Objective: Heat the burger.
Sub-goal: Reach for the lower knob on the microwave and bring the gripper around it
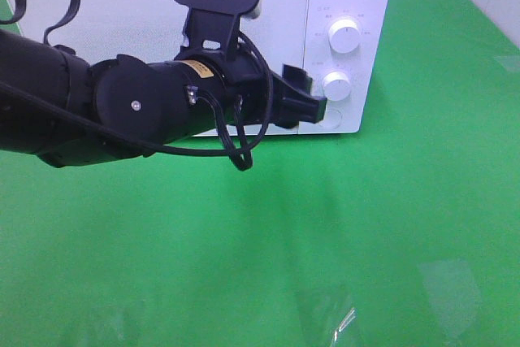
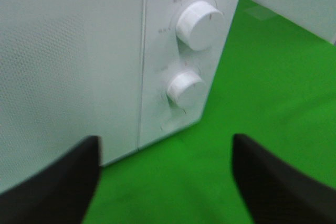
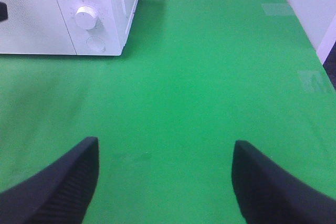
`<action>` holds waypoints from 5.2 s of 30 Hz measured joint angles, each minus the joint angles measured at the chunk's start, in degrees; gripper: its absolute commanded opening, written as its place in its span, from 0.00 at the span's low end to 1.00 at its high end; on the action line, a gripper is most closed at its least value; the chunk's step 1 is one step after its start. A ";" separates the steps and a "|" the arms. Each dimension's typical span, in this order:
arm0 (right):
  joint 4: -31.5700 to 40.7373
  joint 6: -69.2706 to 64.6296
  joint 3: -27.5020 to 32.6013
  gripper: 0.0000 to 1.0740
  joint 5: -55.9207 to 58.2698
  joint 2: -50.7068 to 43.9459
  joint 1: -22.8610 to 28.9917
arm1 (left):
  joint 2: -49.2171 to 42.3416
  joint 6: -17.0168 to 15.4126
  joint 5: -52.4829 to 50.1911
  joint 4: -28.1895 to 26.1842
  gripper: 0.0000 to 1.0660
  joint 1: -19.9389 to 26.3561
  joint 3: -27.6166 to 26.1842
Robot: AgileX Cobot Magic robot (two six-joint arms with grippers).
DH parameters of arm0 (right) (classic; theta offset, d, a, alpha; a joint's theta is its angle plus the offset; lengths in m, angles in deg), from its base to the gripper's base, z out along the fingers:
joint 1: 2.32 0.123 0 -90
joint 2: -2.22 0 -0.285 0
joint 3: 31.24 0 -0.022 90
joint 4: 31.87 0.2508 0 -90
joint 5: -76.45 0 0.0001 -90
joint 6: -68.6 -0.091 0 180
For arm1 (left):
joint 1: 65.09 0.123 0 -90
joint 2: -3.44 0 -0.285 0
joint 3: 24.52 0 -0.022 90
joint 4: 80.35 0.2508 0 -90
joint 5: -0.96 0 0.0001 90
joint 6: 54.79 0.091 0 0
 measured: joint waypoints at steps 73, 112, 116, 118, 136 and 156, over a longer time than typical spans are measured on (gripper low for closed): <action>0.00 0.00 0.00 0.64 0.00 0.00 0.00 | -82.33 -19.88 85.43 35.35 0.93 54.32 23.66; 0.00 0.00 0.00 0.63 0.00 0.00 0.00 | -103.99 -18.39 83.31 37.70 0.93 54.32 27.27; 0.00 0.00 0.00 0.63 0.00 0.00 0.00 | -103.99 -18.39 83.31 37.70 0.93 54.32 27.27; 0.00 0.00 0.00 0.63 0.00 0.00 0.00 | -103.99 -18.39 83.31 37.70 0.93 54.32 27.27; -0.11 0.00 -0.52 0.67 -13.18 3.32 0.00 | -103.99 -18.39 83.31 37.70 0.93 54.32 27.27; -0.23 0.00 9.63 0.71 -42.34 18.16 0.00 | -103.99 -18.39 83.31 37.70 0.93 54.32 27.27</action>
